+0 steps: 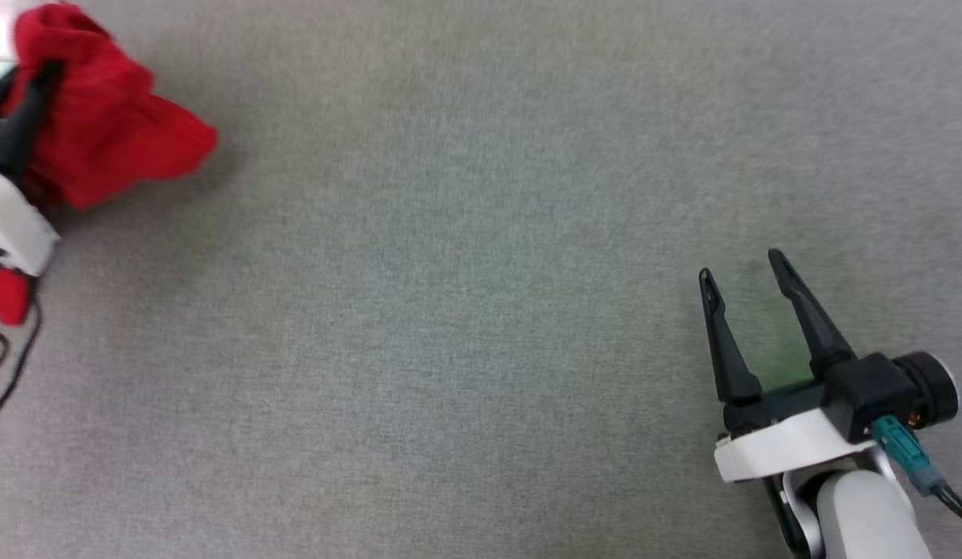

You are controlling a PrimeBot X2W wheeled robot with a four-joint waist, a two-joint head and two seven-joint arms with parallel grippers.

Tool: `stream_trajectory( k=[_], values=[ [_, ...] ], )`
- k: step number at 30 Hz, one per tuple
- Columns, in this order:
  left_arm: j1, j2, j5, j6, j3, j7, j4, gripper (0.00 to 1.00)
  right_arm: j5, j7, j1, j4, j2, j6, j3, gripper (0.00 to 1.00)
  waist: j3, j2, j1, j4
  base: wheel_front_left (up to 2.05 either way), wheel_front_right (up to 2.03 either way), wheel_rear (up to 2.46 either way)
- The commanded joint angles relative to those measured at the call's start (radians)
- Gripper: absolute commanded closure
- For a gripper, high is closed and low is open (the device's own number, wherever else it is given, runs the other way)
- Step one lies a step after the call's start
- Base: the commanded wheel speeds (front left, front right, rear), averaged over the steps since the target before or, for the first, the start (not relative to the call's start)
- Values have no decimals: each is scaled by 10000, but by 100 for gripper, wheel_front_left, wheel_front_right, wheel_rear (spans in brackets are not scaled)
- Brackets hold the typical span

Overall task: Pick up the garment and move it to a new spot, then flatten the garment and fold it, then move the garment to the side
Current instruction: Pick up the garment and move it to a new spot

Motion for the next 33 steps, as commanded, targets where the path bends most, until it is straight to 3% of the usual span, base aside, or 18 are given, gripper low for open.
stream_trajectory(
  k=[1, 8, 13, 18, 19, 23, 30, 31, 32, 33],
  values=[
    [10, -79, 1, 15, -94, -78, -106, 100, 102, -17, 218, 30, -32, -10, -10, 0, -653, 0, -2, -259, 0, 0, 0],
    [206, -977, 166, 57, -1069, -124, -1101, 100, 507, -18, 599, 149, -30, -8, -116, 0, -1703, 0, -2, -823, 0, 0, 0],
    [552, -2078, 633, 363, -1833, -193, -1921, 100, 681, -18, 783, 131, -29, -8, -328, 0, -2149, 0, -2, -1290, 0, 0, 0],
    [895, -3599, 997, 688, -2683, -362, -2022, 100, 802, -18, 861, 117, -27, -8, -555, 0, -2411, 0, -2, -1906, 0, 0, 0],
    [953, -4555, 1228, 879, -3119, -521, -1724, 100, 816, -19, 849, 93, -27, -10, -681, 0, -2441, 0, -2, -2320, 0, 0, 0],
    [906, -5835, 1534, 915, -3785, -598, -1131, 100, 774, -20, 751, 66, -26, -8, -888, 0, -2345, 0, -2, -2866, 0, 0, 0],
    [781, -7508, 1852, 703, -4739, -614, 156, 100, 928, -19, 611, 97, -24, -8, -953, 0, -2097, 0, -2, -3734, 0, 0, 0],
    [743, -7673, 1999, 693, -4912, -634, 347, 70, 957, -19, 617, 103, -24, -8, -904, 0, -2066, 0, -2, -3821, 0, 0, 0],
    [753, -7817, 2072, 643, -5078, -626, 588, 0, 994, -19, 629, 111, -24, -8, -868, 0, -2045, 0, -2, -3890, 0, 0, 0],
    [782, -7936, 2157, 580, -5272, -588, 800, 0, 1010, -19, 650, 123, -24, -8, -837, 0, -2040, 0, -2, -3936, 0, 0, 0]
  ],
)
